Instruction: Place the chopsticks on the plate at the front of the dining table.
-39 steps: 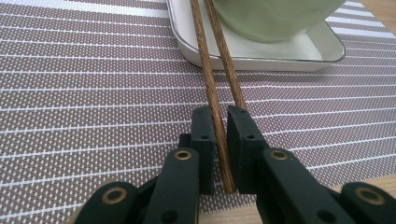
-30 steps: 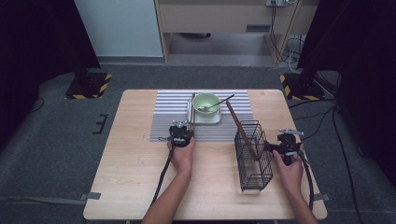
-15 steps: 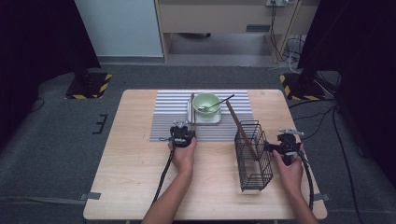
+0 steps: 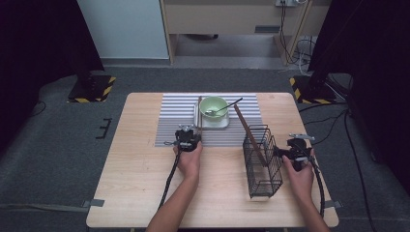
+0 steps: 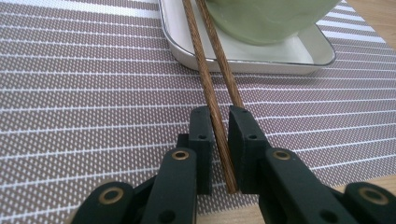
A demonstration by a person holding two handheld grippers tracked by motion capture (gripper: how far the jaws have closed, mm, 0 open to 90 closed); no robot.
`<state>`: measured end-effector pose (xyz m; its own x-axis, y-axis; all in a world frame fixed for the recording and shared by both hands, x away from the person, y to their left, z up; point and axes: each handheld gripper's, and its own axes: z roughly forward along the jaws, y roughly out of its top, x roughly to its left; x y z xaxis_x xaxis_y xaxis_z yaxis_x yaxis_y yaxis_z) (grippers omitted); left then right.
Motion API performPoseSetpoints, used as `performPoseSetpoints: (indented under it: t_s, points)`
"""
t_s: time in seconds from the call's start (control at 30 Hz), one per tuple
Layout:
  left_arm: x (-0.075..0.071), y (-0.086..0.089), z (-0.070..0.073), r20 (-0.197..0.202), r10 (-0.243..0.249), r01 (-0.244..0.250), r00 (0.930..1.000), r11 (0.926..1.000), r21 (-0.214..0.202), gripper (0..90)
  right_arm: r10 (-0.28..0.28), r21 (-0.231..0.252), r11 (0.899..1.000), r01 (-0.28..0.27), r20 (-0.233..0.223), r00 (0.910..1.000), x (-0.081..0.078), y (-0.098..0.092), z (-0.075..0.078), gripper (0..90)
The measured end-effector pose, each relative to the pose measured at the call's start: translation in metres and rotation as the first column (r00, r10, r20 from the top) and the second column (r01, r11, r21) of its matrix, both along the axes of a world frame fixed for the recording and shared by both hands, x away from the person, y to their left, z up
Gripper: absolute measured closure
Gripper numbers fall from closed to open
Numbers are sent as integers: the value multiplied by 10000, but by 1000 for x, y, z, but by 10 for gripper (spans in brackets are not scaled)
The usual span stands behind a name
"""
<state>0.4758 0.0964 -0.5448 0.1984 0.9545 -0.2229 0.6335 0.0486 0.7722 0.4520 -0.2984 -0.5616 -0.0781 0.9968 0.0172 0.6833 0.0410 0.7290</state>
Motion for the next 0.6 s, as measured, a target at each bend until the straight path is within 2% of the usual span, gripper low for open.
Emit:
performPoseSetpoints:
  t_s: [0.23,0.6]
  points:
    - [3,1,0,11,-77,77,10000,9999,143,798,-5,7,10000,5,-4,10000,0,0,0,40]
    - [8,1,-1,-15,-163,163,9999,9998,125,794,-6,10,10000,6,-5,10000,0,0,0,40]
